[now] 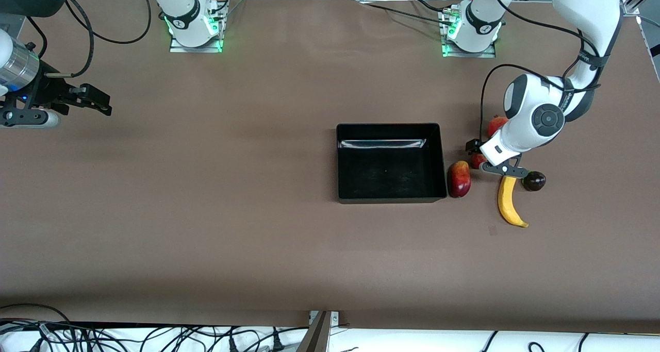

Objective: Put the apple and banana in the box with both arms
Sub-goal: 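Lower the left gripper onto the small red apple and grasp it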

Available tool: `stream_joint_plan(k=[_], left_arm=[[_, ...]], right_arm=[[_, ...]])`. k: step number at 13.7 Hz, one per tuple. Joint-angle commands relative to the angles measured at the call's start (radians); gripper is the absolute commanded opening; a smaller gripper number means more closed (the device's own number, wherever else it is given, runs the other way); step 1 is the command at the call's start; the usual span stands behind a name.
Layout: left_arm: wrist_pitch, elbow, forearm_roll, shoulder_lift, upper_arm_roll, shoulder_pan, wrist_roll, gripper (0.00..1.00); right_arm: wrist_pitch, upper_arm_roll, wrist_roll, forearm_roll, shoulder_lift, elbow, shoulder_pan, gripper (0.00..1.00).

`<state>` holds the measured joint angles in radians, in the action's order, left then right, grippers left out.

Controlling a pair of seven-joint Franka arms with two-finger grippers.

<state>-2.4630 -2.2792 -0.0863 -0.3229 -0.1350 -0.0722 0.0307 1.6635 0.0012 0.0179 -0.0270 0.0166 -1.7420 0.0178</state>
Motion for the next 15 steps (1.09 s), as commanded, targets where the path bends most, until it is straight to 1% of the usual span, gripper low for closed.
stream_joint_plan(k=[1, 3, 4, 5, 6, 7, 9, 11, 12, 14, 15], left_arm=[[-0.031, 0.003, -0.03, -0.014, -0.002, -0.001, 0.015, 1.0], [-0.047, 0.003, -0.03, -0.028, -0.002, -0.001, 0.015, 1.0], [-0.044, 0.003, -0.032, -0.025, -0.002, -0.003, 0.017, 0.92], [-0.033, 0.003, -0.032, -0.021, -0.002, -0.003, 0.017, 0.52], [-0.021, 0.003, -0.032, -0.016, -0.002, -0.003, 0.018, 0.21], [-0.008, 0.003, -0.03, -0.007, -0.002, -0.003, 0.02, 0.0], [0.022, 0.004, -0.03, 0.03, -0.003, -0.003, 0.02, 0.0], [0.08, 0.012, -0.018, 0.097, -0.008, -0.003, 0.018, 0.0], [0.117, 0.017, 0.003, 0.135, -0.023, -0.001, 0.017, 0.0], [0.15, 0.033, 0.086, 0.192, -0.089, 0.005, 0.005, 0.0], [0.159, 0.064, 0.117, 0.202, -0.125, 0.031, -0.011, 0.0]], right_arm=[[-0.019, 0.02, -0.007, 0.001, 0.009, 0.009, -0.022, 1.0], [-0.025, 0.02, -0.007, 0.001, 0.009, 0.009, -0.022, 1.0], [-0.028, 0.02, -0.007, 0.002, 0.009, 0.009, -0.022, 1.0], [-0.027, 0.022, -0.006, 0.001, 0.009, 0.009, -0.022, 1.0], [-0.028, 0.022, -0.006, 0.001, 0.009, 0.009, -0.022, 1.0], [-0.028, 0.022, -0.007, 0.002, 0.009, 0.009, -0.022, 1.0], [-0.03, 0.02, -0.007, 0.002, 0.009, 0.007, -0.022, 1.0], [-0.03, 0.019, -0.007, 0.002, 0.009, 0.006, -0.024, 1.0], [-0.03, 0.019, -0.007, 0.002, 0.009, 0.006, -0.024, 1.0], [-0.031, 0.019, -0.007, 0.002, 0.009, 0.004, -0.024, 1.0], [-0.031, 0.019, -0.007, 0.002, 0.009, 0.004, -0.024, 1.0]])
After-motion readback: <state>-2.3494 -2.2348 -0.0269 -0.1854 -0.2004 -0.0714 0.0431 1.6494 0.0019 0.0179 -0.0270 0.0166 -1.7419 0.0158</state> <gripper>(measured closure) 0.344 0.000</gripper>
